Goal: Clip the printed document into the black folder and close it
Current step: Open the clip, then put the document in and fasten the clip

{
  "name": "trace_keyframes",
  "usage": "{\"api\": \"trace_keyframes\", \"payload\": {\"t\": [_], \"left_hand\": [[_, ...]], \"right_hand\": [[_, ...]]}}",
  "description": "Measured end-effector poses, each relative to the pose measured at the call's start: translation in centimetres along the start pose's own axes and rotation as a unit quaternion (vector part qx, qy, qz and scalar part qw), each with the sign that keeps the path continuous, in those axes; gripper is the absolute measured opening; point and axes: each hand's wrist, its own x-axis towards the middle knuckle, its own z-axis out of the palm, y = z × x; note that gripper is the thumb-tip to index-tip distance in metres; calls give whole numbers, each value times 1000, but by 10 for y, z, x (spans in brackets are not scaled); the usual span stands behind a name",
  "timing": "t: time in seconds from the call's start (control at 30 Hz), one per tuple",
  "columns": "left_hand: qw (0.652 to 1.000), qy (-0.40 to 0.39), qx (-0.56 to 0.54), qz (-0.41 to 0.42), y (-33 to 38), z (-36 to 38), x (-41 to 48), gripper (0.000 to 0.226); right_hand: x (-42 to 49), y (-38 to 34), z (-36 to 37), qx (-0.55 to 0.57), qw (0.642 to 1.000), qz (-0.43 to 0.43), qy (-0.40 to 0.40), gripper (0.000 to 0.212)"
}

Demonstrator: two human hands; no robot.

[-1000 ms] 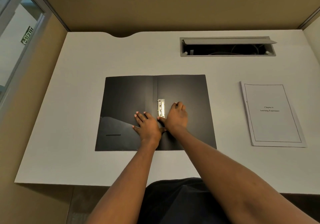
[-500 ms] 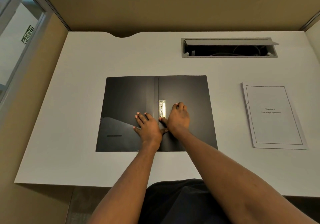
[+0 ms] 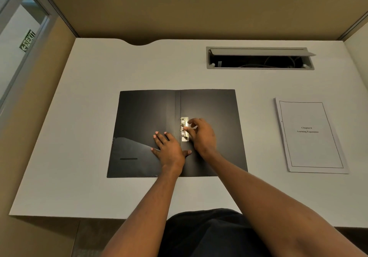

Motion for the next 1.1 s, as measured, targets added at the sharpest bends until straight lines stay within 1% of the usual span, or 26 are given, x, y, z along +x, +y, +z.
{"api": "trace_keyframes", "payload": {"t": [0.1, 0.17, 0.23, 0.33, 0.5, 0.73, 0.87, 1.1], "left_hand": [[1000, -3, 6, -1, 0, 0, -1, 125], [1000, 0, 12, 1, 0, 0, -5, 125], [1000, 1, 21, 6, -1, 0, -8, 124], [1000, -3, 25, 0, -5, -2, 9, 122], [999, -5, 36, 9, 0, -1, 1, 122], [999, -12, 41, 8, 0, 0, 3, 121], [999, -14, 39, 8, -1, 1, 2, 122], [999, -19, 26, 16, -3, 0, 0, 121]], "right_hand": [[12, -6, -2, 97, 995, 11, 0, 12], [23, -11, -3, 125, 992, 13, 3, 11], [35, -15, -3, 141, 989, 31, -6, 10], [67, -21, 11, 111, 992, 48, -36, 8], [85, -21, 7, 28, 998, 31, -52, 11], [111, -14, 11, -44, 993, 70, -82, 8], [113, -9, 14, -53, 992, 73, -91, 9], [109, -7, 8, -13, 994, 61, -92, 11]]}}
